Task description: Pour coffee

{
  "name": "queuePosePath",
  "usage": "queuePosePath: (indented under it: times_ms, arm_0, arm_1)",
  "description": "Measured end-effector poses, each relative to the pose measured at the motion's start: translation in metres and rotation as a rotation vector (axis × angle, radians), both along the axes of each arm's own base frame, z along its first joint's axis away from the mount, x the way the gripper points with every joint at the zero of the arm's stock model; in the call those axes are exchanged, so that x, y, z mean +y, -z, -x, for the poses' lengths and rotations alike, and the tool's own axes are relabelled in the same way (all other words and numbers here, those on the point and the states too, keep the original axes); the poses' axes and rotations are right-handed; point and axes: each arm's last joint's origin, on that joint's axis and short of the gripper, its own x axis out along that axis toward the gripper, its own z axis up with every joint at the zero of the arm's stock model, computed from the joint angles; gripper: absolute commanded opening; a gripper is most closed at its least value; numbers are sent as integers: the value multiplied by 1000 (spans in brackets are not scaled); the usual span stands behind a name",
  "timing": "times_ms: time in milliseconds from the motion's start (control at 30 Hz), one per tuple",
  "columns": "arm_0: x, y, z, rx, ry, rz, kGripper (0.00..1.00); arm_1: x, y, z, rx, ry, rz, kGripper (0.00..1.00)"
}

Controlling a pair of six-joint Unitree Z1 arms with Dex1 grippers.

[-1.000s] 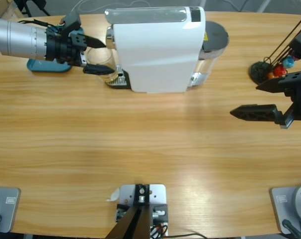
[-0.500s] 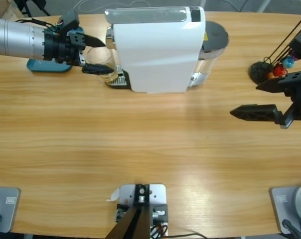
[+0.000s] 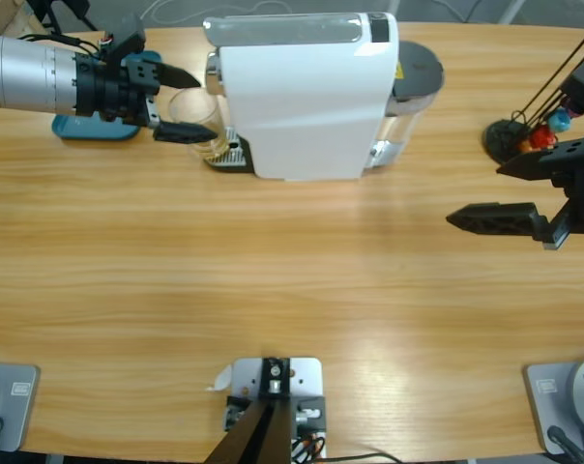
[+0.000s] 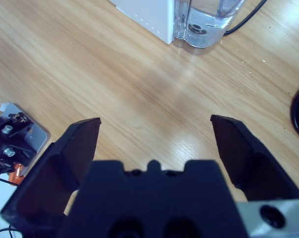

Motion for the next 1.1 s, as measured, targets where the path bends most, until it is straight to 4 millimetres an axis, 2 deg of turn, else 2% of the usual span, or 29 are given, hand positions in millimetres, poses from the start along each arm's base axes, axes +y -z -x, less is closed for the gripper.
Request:
queuePosePath:
  times_ms: [133,333,700,1100]
  arm_0:
    - [2,1,3,2,-4,-6,1000]
    - [9,-12,7,-31,-19,11,1000]
    - [22,-11,-7,-42,-104,-11,1000]
    - [25,-5,-14,6,-42,57,1000]
  arm_1:
    - [0,0,0,0,0,0,1000]
    - [0,0,0,2,0,1,1000]
    - [3,4,-4,19,0,15,1000]
    - [5,6,-6,29,0,22,1000]
